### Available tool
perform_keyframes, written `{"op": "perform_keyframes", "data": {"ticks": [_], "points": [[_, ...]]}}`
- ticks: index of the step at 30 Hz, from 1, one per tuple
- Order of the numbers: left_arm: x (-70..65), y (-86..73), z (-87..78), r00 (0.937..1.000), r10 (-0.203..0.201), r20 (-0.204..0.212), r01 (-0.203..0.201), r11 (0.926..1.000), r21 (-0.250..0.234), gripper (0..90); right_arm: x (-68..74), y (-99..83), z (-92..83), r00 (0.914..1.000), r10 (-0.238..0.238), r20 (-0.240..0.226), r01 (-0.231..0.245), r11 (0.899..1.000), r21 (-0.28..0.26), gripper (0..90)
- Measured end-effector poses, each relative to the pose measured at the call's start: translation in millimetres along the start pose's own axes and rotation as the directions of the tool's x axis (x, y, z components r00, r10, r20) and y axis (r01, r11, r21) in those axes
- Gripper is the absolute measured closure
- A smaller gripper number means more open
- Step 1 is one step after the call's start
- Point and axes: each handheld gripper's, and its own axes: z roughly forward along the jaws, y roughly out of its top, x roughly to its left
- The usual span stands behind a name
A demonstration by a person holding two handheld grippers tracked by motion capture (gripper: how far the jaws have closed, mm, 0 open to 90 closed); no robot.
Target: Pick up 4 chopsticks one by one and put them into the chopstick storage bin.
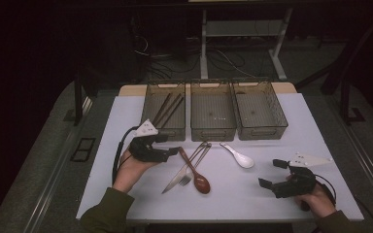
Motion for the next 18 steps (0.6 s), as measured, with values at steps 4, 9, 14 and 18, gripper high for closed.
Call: {"op": "perform_keyframes", "data": {"ticks": [4, 9, 14, 18], "points": [[-9.7, -13.4, -1.9, 0.9998, 0.009, 0.015, -0.009, 1.0, -0.005, 30.4, 0.1, -0.1, 0.2, 1.0, -0.001, -0.001, 0.001, 1.0, -0.001, 2.5], [-18.3, -29.1, -2.1, 0.9995, 0.021, 0.025, -0.021, 0.9997, -0.01, 26.0, 0.7, -0.1, 0.7, 1.0, -0.001, 0.001, 0.001, 1.0, 0.003, 2.5], [-22.2, -44.1, -4.8, 0.9992, 0.029, 0.026, -0.029, 0.9994, -0.021, 18.2, 1.3, -0.3, 0.7, 1.0, -0.005, 0.005, 0.005, 1.0, 0.002, 2.5], [-23.4, -53.1, -7.0, 0.9993, 0.034, 0.013, -0.034, 0.9989, -0.031, 10.3, 1.3, -0.7, 0.6, 0.9999, -0.006, 0.01, 0.006, 1.0, 0.003, 2.5]]}}
